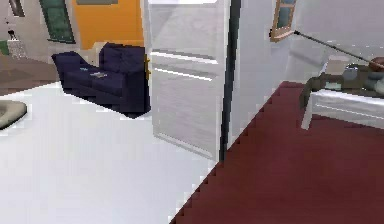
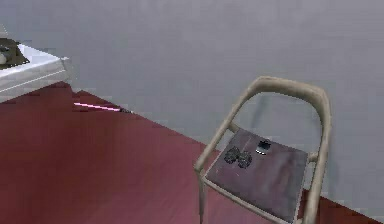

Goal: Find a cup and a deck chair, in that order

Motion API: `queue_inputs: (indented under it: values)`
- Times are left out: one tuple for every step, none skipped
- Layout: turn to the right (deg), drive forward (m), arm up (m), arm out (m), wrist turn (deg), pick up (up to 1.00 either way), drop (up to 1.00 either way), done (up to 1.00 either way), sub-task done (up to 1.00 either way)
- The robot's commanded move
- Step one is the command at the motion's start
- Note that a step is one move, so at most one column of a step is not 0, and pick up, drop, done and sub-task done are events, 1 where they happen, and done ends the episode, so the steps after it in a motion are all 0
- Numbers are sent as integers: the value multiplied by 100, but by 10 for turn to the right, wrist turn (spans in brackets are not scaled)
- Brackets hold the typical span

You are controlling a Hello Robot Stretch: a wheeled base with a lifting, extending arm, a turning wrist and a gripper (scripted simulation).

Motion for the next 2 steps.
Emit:
queue_inputs:
  values:
    - [-60,0,0,0,0,0,0,0,0]
    - [0,55,0,0,0,0,0,0,0]
